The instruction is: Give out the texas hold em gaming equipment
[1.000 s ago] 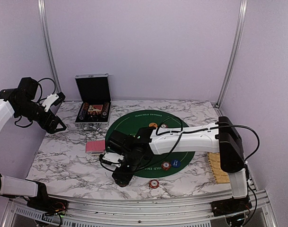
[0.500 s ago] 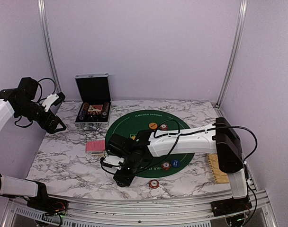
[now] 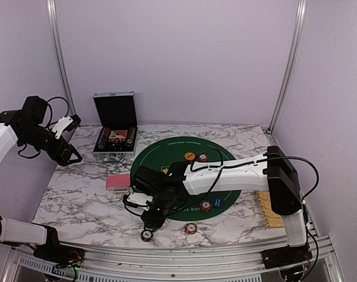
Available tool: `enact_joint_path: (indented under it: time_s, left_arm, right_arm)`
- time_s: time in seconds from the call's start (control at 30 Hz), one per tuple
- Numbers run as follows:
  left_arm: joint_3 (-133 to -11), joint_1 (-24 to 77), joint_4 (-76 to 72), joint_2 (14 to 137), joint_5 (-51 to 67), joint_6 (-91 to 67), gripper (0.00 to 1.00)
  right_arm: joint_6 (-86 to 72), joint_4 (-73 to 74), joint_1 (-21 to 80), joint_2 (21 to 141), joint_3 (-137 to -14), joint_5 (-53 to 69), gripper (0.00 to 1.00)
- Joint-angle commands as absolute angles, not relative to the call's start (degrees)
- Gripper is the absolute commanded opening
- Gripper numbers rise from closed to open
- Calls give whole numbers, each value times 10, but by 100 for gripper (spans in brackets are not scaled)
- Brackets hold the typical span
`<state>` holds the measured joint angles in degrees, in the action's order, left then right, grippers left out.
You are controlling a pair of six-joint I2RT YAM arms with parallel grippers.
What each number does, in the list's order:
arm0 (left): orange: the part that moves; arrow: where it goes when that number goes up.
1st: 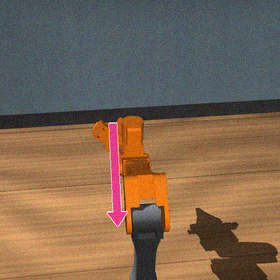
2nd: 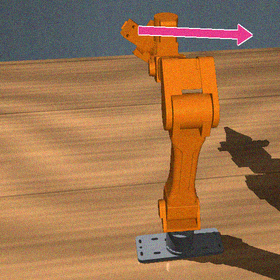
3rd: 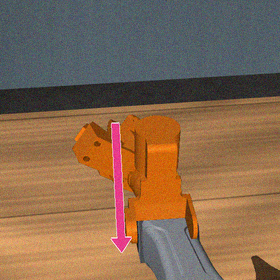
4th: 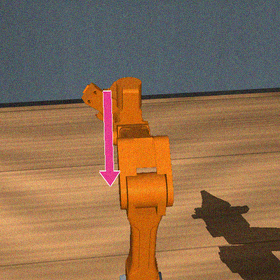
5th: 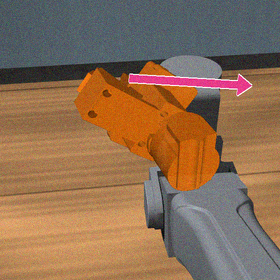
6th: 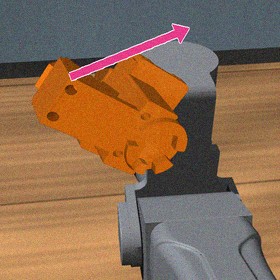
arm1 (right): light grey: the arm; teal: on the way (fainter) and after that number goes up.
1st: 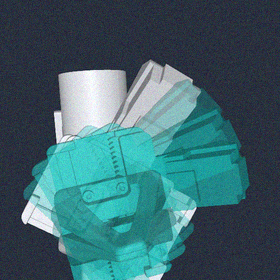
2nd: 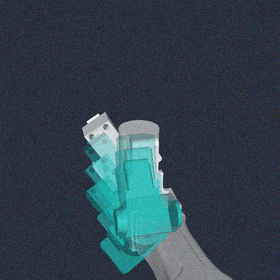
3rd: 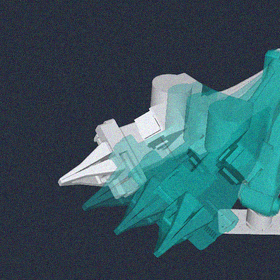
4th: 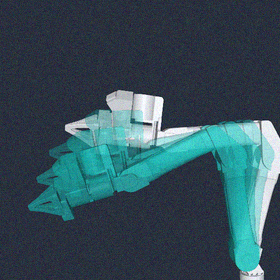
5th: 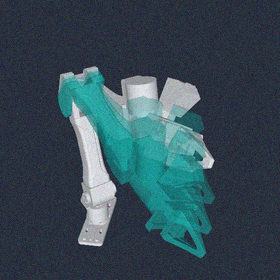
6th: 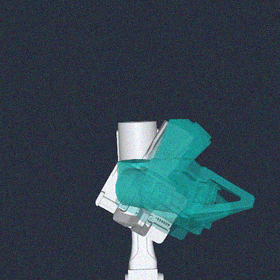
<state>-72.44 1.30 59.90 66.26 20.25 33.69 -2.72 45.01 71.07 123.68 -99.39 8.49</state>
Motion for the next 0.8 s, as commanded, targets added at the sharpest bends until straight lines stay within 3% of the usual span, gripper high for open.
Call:
enact_joint_path:
  time_s: [0.0,0.13,0.33,0.5,0.77]
  left_arm:
    - [-737,13,616,651,198,341,99]
    - [-737,13,616,650,200,341,99]
    - [-733,13,616,646,199,343,99]
    - [-733,13,616,647,201,342,99]
    - [-732,14,616,646,201,343,99]
  right_arm:
    - [-26,450,715,1238,-989,76,21]
    - [-29,448,715,1229,-985,61,19]
    - [-33,445,715,1218,-986,33,27]
    - [-27,442,716,1208,-985,35,55]
    - [-20,432,734,1219,-985,51,76]
